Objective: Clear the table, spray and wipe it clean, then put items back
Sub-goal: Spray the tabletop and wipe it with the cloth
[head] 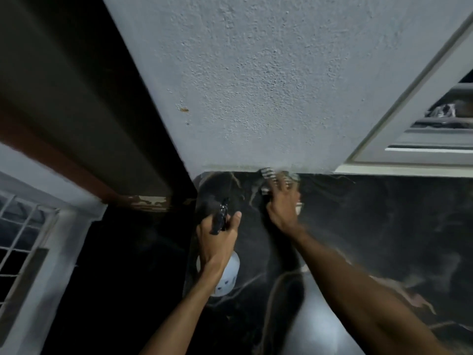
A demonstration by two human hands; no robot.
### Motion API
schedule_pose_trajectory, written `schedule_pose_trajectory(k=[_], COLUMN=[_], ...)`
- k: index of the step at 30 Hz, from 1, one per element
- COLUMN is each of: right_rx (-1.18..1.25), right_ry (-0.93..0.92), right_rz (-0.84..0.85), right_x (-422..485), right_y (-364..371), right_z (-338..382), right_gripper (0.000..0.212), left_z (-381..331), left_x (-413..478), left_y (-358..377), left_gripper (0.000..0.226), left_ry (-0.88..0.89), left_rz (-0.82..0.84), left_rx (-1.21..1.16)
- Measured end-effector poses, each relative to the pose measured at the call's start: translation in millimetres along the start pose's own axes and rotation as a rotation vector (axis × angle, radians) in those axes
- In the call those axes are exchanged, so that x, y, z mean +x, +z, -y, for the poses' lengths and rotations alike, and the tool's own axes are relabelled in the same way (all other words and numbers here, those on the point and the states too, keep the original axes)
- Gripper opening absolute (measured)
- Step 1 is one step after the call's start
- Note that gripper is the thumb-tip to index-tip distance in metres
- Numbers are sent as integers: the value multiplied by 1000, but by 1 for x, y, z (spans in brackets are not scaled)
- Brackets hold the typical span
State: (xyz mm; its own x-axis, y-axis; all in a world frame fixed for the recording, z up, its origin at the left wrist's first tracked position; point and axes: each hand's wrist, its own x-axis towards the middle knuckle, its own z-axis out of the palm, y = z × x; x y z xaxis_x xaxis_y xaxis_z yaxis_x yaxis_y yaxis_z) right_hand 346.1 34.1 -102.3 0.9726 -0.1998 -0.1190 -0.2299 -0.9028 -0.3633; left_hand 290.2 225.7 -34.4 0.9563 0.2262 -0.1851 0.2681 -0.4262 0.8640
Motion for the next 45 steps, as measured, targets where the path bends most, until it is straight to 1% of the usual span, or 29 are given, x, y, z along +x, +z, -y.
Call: schedule_pose_trajectory(k=[2,3,6,7,9,11,12,15,16,17,19,20,21,24,25,26,28,29,30,31,32,34,35,36,39,40,43,44,45], right_rx=[-37,-32,42,43,29,-5,-6,49,57,56,20,17,31,112,108,102,68,45,38,43,50,68,74,77,3,23,121,114,81], right_ry=[-114,-104,110,119,-1,-120,-93,168,167,100,-108,-166,-141,227,250,173,-146,-254,-294,-244,-113,236,319,292,25,50,352,365,298], right_rz=[41,31,-59,-63,-22,19,19,-82,-93,-59,40,51,37,-89,-117,-101,23,62,47,-17,-90,-181,-179,-167,-128,-123,-202,-190,-155], right_x=[0,1,-4,-7,-9,-10,-11,-25,-31,-35,-43,-44,-43,-40,-41,-43,-49,-49,-45,-36,-26,-13,-9,-6,-18,-19,-23,-28,-33], right_y=[-7,-18,-47,-51,-52,-64,-76,-107,-113,-113,-103,-106,-115,-143,-147,-147,-137,-138,-146,-157,-168,-192,-196,-194,-186,-193,-214,-214,-209], right_z=[-17,-38,-111,-118,-123,-151,-177,-269,-277,-280,-288,-302,-323,-388,-394,-393,-386,-398,-413,-438,-466,-510,-514,-510,-518,-533,-579,-579,-575], right_gripper=[78,76,73,73,76,77,76,76,77,79,81,80,79,74,73,75,79,80,79,76,71,66,68,69,71,71,71,72,73], left_z=[-11,-16,-32,-36,-44,-55,-59,-79,-88,-95,-108,-114,-120,-133,-138,-143,-151,-156,-159,-162,-164,-170,-174,-177,-185,-188,-192,-194,-195], left_x=[-13,-20,-44,-51,-66,-85,-93,-123,-131,-137,-150,-157,-162,-173,-174,-176,-177,-179,-181,-181,-181,-183,-183,-180,-183,-184,-188,-191,-194], left_y=[18,27,56,66,92,119,135,184,201,218,252,266,280,310,320,331,348,360,367,377,384,402,410,417,435,440,454,458,461], left_gripper=[39,40,42,41,38,36,36,36,36,36,36,36,36,36,36,35,35,35,35,35,35,35,34,34,35,36,37,37,38], left_ry=[26,53,129,136,118,91,94,103,101,99,92,94,99,125,131,135,144,154,158,158,159,167,171,172,197,202,247,252,252], left_rz=[5,9,34,38,34,19,25,70,68,67,84,97,110,118,114,118,130,133,132,135,147,174,180,186,206,212,233,238,251], left_rx=[32,46,106,118,106,113,112,90,87,86,90,92,94,96,97,101,117,128,130,117,97,70,70,69,81,81,69,67,65])
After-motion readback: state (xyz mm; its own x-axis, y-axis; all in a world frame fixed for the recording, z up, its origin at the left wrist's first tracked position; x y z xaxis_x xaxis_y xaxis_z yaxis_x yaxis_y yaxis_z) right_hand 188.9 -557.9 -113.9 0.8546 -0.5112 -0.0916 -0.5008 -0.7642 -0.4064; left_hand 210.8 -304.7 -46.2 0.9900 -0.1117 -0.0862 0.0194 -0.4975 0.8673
